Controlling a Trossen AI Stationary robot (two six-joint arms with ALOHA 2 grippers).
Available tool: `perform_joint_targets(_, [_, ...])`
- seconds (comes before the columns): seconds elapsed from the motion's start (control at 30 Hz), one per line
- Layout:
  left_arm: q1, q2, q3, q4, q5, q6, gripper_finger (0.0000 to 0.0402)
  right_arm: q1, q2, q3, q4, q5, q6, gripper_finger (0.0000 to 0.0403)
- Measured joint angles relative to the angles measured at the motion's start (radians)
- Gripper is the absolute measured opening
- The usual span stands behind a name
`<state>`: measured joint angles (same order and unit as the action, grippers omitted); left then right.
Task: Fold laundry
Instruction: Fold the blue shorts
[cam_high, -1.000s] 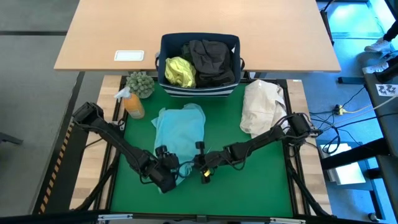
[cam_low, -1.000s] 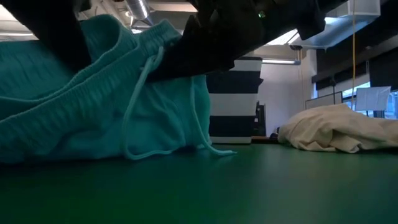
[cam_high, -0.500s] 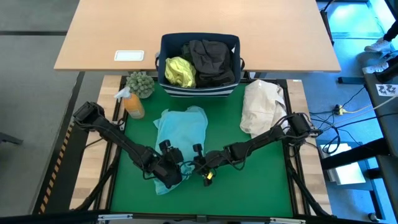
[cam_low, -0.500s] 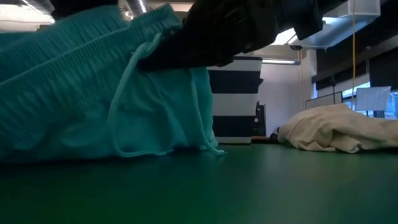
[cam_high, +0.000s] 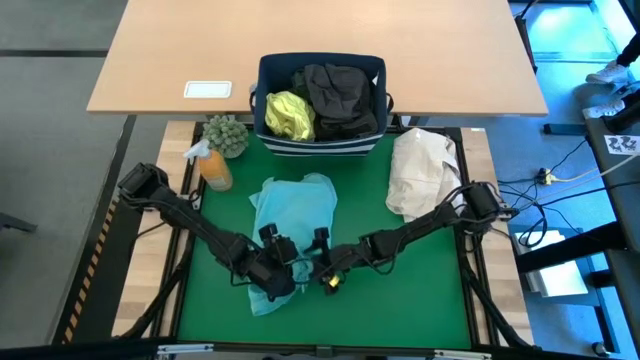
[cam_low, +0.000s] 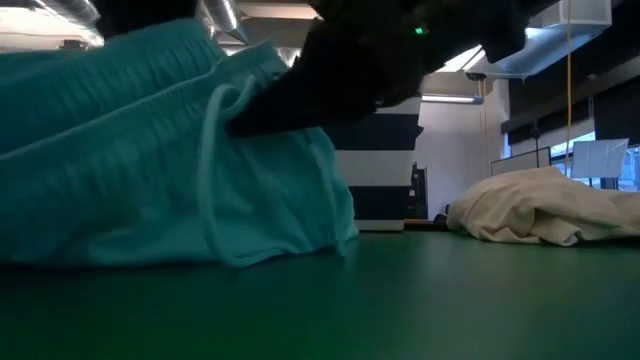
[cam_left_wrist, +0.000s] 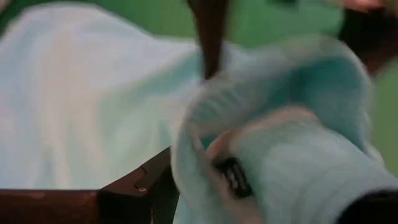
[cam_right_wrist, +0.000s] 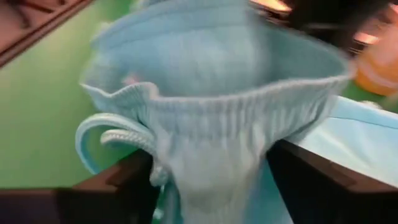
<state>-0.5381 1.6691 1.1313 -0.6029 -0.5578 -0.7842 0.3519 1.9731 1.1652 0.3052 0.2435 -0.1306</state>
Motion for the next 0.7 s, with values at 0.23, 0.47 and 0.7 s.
perform_joint_targets(0.23, [0.001, 0.000, 0.000, -0.010, 0.026, -0.002, 0.0213, 0.003, -0.001, 0.001, 0.053, -0.002, 0.044, 0.0314])
perform_joint_targets(0.47, [0.028, 0.000, 0.000, -0.004, 0.014, -0.002, 0.0213, 0.017, -0.001, 0.011, 0.082, -0.015, 0.045, 0.0299])
perform_joint_targets(0.7, [0.056, 0.000, 0.062, 0.001, -0.007, 0.064, 0.0213, 0.021, -0.001, 0.061, -0.001, 0.036, 0.044, 0.0279])
